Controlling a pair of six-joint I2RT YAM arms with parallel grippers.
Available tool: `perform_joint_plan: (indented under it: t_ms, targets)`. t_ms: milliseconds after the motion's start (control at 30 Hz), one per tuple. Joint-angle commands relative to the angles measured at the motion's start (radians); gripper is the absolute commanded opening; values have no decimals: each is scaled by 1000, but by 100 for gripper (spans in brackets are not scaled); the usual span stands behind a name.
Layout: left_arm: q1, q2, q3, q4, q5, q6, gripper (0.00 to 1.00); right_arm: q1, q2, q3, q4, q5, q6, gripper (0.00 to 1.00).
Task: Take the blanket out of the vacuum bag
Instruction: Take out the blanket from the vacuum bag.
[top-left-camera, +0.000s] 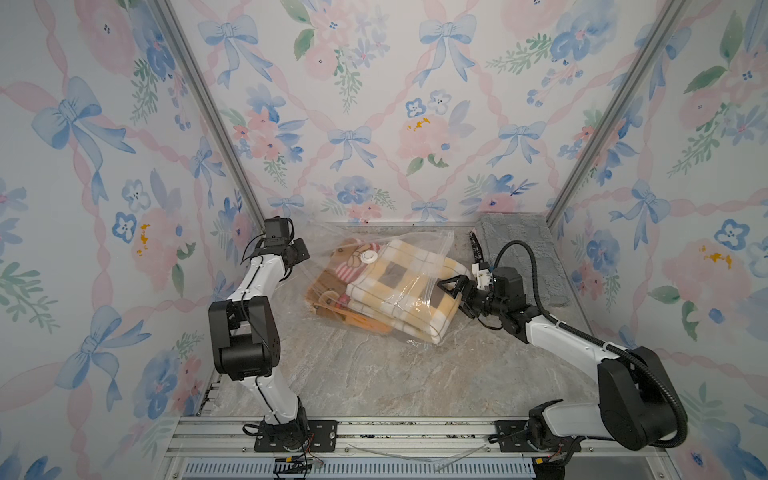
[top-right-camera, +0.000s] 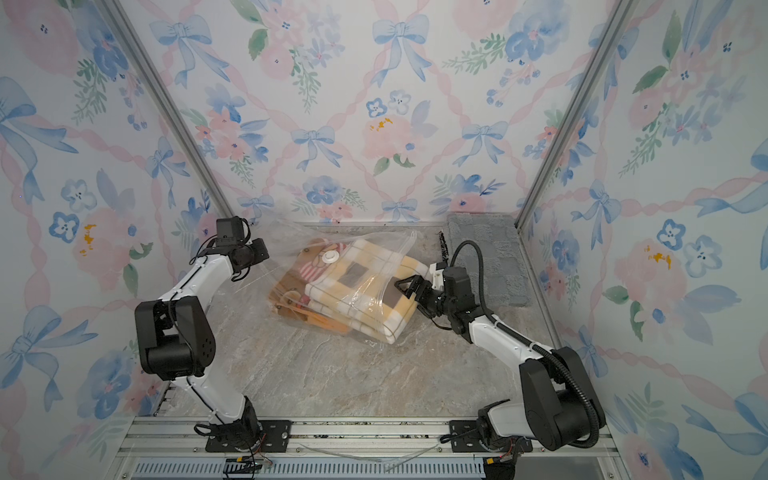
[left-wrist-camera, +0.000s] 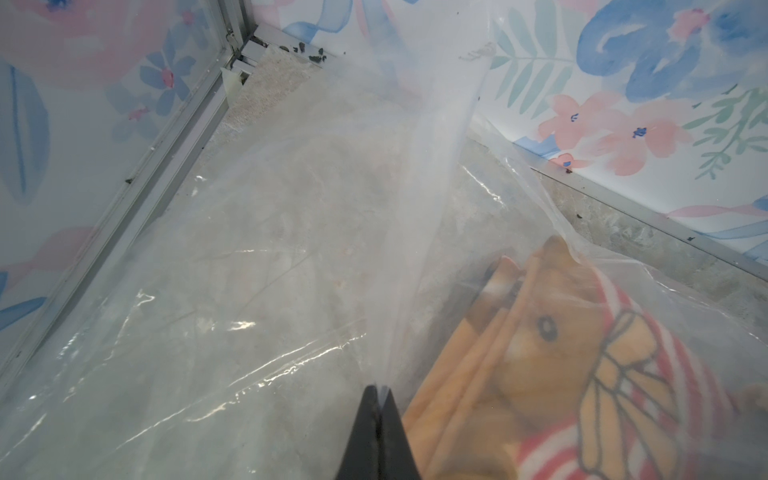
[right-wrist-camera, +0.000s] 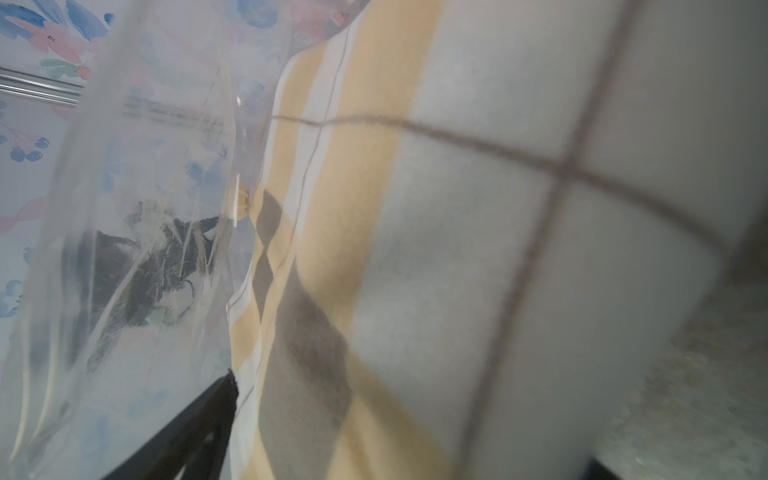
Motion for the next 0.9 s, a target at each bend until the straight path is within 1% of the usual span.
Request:
perform_joint_plan:
  t_ms: [0, 267, 333, 400, 500, 600, 700, 800, 867]
  targets:
    - [-3, -17, -9, 15, 18, 11, 0, 30, 43, 3, 83, -20, 17, 97]
    - [-3, -13, -13, 15, 25, 20, 0, 91, 155, 63, 141, -26, 40, 97]
    - [-3, -13, -14, 16, 29, 18, 0, 99, 173, 73, 158, -33, 45, 96]
    - [-3, -10, -13, 17, 33, 18, 0, 101, 183, 81, 157, -39, 42, 92]
    - [-3, -11, -12, 18, 39, 19, 0, 100, 182, 84, 119, -26, 19, 90]
    - [-2, -17, -13, 17, 48, 24, 0, 99, 163, 68, 60, -4, -18, 93]
    - [-2, -19, -14, 17, 63, 24, 0, 92, 140, 28, 68, 11, -25, 95]
    - [-2, -19, -15, 17, 71, 23, 0, 85, 141, -9, 138, -4, -5, 98]
    - [-2, -16, -17, 18, 69, 26, 0, 79, 160, -40, 229, -17, 30, 100]
